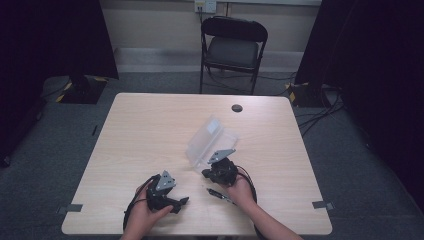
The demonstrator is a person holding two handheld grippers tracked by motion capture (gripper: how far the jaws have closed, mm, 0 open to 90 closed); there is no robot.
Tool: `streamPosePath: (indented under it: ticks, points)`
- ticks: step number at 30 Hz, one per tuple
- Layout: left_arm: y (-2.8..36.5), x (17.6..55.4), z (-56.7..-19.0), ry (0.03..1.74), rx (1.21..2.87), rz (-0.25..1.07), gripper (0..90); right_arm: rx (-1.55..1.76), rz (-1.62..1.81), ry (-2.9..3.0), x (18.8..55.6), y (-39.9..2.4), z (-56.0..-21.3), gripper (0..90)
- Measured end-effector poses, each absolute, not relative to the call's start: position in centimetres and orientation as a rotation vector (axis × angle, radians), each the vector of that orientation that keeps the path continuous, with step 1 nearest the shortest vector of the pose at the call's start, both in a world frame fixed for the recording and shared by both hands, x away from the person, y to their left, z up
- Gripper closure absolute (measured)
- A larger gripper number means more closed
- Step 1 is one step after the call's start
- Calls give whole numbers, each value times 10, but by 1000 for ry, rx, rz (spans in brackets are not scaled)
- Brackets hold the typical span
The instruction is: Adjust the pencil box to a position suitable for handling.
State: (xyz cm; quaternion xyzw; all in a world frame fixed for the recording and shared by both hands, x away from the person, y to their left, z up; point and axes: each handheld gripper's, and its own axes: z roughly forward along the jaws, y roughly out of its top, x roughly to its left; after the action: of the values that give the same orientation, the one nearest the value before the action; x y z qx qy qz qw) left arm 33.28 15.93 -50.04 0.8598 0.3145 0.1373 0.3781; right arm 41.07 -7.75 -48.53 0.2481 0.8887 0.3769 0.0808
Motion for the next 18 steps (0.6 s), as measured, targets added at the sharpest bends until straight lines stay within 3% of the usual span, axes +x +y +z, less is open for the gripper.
streamPosePath:
  ticks: [3, 6, 9, 18]
  points:
    - [159, 333, -500, 803, 2197, 349, 156, 760, 1150, 2657, 411, -77, -487, 858]
    - [159, 333, -500, 804, 2196, 347, 156, 780, 1172, 2669, 410, -79, -488, 737]
    - [159, 333, -500, 803, 2197, 348, 156, 767, 1187, 2671, 407, -83, -485, 697]
    - [159, 333, -500, 803, 2196, 347, 156, 785, 1232, 2612, 401, -109, -468, 647]
